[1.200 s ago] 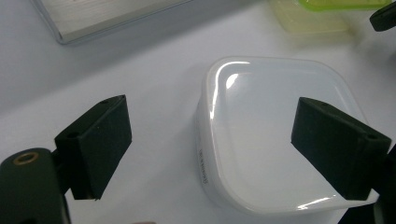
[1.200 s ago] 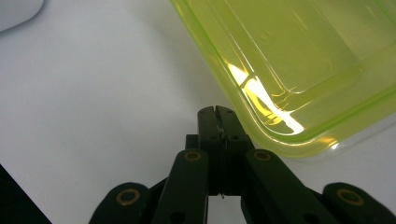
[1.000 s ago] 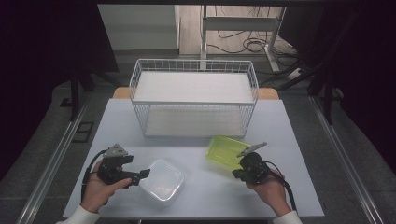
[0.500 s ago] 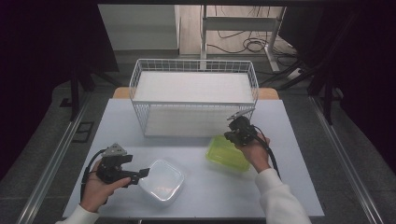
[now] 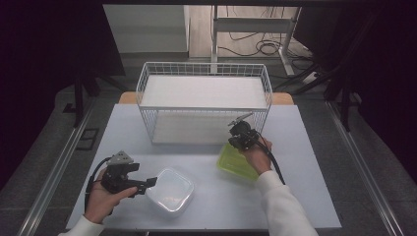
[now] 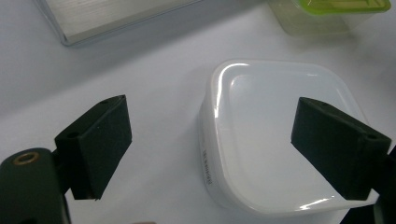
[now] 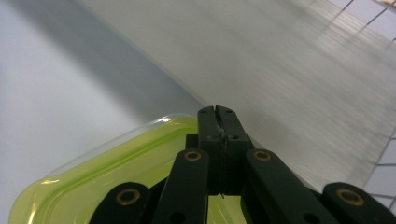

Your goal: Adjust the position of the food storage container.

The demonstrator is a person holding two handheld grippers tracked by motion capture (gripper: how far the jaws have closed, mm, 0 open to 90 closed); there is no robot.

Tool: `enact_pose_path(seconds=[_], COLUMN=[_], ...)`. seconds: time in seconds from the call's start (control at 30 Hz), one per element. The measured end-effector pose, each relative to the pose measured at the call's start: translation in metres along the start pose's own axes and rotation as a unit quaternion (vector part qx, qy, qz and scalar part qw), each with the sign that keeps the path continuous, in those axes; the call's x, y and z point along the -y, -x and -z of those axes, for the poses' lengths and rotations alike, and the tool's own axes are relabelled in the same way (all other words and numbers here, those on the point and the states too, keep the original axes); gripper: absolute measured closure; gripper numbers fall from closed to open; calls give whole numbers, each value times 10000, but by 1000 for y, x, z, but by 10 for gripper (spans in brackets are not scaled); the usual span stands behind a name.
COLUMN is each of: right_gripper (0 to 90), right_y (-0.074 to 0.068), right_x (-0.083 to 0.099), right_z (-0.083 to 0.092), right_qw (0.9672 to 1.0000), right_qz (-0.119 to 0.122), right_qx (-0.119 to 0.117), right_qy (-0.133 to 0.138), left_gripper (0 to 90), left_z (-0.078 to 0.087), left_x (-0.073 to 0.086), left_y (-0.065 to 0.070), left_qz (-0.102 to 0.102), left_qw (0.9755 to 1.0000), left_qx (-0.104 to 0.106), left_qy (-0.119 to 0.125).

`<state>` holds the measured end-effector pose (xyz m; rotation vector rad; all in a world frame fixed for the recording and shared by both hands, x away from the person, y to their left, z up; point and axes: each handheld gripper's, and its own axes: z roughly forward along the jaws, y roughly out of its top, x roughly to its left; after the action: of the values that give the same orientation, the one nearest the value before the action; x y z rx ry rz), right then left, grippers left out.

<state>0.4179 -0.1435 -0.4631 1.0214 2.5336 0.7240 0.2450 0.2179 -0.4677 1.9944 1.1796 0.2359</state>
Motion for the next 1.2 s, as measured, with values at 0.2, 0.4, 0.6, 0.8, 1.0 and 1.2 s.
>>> enact_pose_path(seconds=[0.2,0.4,0.6,0.8,1.0,1.2], right_gripper=[895,896,896,896,896,896], right_y=[7,7,-4,-15,-15,-17], right_x=[-1,1,1,3,5,6], right_z=[-2,-6,-6,-3,-3,-1], right_qw=[9996,9998,10000,9998,9997,9996], right_qz=[-107,-144,49,173,129,189], right_qx=[238,138,30,-77,-179,-190], right_qy=[66,27,59,59,85,87], left_gripper=[125,125,125,125,124,121], left_z=[0,-2,-2,-2,-2,-1], left_x=[-1,1,0,0,0,-1], left_y=[1,-1,1,1,1,1], left_qz=[-33,-17,-53,-36,-21,80], left_qw=[10000,10000,10000,10000,10000,10000], left_qx=[1,-8,-1,7,16,58], left_qy=[-20,-54,-48,-49,-38,0])
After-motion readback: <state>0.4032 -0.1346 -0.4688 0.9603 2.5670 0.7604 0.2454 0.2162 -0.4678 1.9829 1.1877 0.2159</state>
